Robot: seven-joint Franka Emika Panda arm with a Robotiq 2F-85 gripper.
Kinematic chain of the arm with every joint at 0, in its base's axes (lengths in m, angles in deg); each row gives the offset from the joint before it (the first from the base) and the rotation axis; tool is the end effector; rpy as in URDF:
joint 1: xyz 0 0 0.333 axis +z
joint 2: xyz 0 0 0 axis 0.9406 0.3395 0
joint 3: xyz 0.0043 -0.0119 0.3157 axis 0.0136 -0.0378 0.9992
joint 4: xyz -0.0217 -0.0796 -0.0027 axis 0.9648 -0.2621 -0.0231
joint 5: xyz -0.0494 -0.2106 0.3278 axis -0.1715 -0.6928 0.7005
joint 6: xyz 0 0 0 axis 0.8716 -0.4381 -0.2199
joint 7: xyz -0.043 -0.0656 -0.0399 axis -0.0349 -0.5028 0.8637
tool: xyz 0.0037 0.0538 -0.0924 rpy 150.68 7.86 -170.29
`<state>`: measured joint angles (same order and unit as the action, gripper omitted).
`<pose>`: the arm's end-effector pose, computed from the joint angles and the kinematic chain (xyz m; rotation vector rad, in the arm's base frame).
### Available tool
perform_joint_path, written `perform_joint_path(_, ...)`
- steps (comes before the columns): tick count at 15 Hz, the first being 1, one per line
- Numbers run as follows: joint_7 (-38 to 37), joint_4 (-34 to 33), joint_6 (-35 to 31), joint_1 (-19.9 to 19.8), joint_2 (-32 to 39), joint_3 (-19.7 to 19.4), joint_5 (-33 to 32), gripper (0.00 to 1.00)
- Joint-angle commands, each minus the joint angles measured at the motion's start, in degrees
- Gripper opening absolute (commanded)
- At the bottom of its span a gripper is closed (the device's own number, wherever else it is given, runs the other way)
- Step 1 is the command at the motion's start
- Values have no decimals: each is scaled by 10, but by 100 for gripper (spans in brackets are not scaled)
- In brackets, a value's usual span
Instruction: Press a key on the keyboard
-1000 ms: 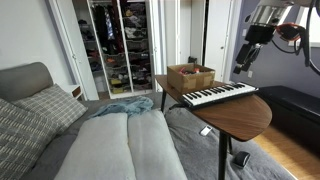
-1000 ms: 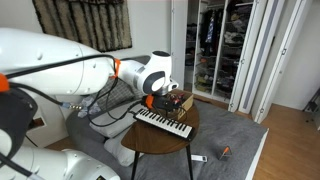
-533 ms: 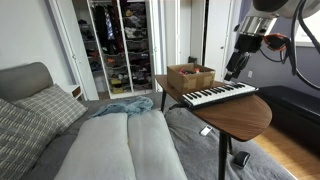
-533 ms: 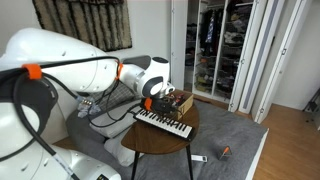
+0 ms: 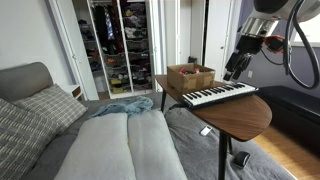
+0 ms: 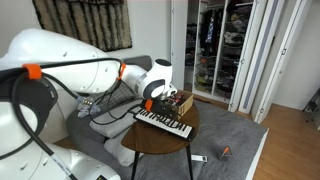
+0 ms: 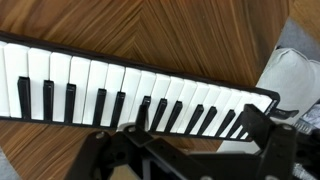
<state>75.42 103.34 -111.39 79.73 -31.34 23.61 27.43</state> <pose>0.4029 -0.0085 0.4491 -2.8644 -0.5010 -0.3157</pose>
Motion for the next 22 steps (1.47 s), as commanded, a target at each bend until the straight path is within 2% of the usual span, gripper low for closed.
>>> perform_joint_path(1, -1, 7, -29, -4, 7, 10, 28, 69)
perform_joint_path(11, -5, 10, -49, -6, 46, 24, 30, 0)
perform_joint_path(22, -5, 19, -82, -5, 78, 30, 43, 0)
